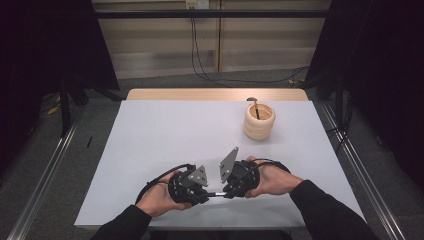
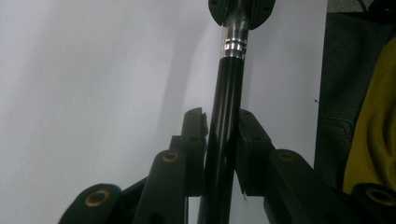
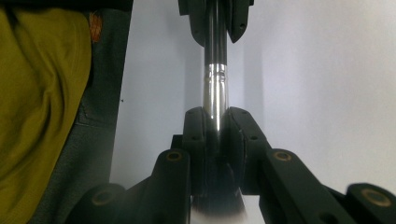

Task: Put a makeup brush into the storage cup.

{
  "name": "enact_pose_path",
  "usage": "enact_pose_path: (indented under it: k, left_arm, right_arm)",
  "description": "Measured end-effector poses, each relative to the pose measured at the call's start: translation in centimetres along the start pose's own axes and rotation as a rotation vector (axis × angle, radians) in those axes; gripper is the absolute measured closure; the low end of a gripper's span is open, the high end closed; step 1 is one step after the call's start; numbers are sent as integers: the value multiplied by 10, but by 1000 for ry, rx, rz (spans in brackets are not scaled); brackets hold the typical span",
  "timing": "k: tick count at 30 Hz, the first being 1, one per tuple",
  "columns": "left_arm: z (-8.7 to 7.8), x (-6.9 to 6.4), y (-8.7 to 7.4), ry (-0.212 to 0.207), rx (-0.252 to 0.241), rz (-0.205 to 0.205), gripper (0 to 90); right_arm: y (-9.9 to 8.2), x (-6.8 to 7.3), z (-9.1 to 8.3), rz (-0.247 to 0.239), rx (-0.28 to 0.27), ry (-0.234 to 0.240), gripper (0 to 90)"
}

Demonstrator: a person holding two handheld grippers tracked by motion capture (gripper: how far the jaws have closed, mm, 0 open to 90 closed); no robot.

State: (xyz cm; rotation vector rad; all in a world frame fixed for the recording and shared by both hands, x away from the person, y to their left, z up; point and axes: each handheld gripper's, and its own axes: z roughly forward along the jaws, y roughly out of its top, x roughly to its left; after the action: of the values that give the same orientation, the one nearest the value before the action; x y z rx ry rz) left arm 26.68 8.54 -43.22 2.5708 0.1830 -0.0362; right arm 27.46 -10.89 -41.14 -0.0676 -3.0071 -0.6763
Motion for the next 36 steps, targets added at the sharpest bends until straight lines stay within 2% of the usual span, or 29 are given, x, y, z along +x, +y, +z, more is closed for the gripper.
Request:
enact_pose_path:
  k: [3, 4, 8, 12, 13, 14, 15, 16, 17, 19, 21, 23, 25, 26, 27, 28, 31, 34, 36]
  left_arm:
    - [1, 1, 0, -8, 5, -10, 768]
    - [1, 2, 0, -25, 8, -3, 774]
    - [2, 1, 1, -35, 9, -8, 788]
    - [3, 0, 1, -42, 5, -7, 793]
    - [2, 1, 1, -69, 9, -7, 793]
    - [2, 0, 0, -46, 1, -9, 794]
    - [2, 0, 1, -46, 4, -3, 794]
    - [2, 0, 0, -46, -5, -12, 794]
    - [1, 1, 0, -53, -4, -16, 794]
    - [2, 0, 0, -49, -16, -18, 794]
    - [1, 0, 0, -50, -12, -20, 794]
    - [0, 1, 0, -63, -16, -21, 794]
    - [-1, -1, -1, -49, -23, -22, 794]
    - [-1, 0, -1, -55, -26, -19, 794]
    - [-3, 1, -1, -86, -19, -23, 794]
    - [-2, -1, -1, -51, -33, -28, 794]
    - [-4, -1, -3, -61, -39, -28, 794]
    - [-5, -2, -4, -55, -43, -31, 794]
    - [-6, -2, -5, -53, -67, -50, 794]
  right_arm:
    - [-1, 0, 1, -13, -7, -7, 770]
    - [-1, -1, 1, -14, -9, -12, 765]
    - [-2, 0, 0, 8, -8, -8, 757]
    - [-2, -1, 0, -15, -17, -10, 751]
    - [-3, 0, 0, 1, -15, -9, 747]
    - [-3, 0, 0, 3, -17, -12, 743]
    - [-3, 0, -1, -2, -18, -15, 729]
    - [-3, -2, 0, -17, -42, -6, 710]
    - [-3, -1, -1, -5, -38, -1, 696]
    - [-4, -1, -1, 1, -42, -2, 631]
    - [-6, -2, 0, -14, -62, -3, 613]
    - [-7, -2, 0, -8, -76, -14, 549]
    - [-9, -1, -1, 9, -84, -16, 510]
    - [-10, -1, -2, 12, -94, -24, 464]
    - [-11, -1, -2, 10, -97, -28, 436]
    - [-11, -2, -3, 15, -101, -34, 393]
    - [-13, -2, -7, 39, -127, -62, 254]
    - [-15, -1, -10, 56, -154, -73, 167]
    - [-17, -2, -11, 78, -178, -82, 135]
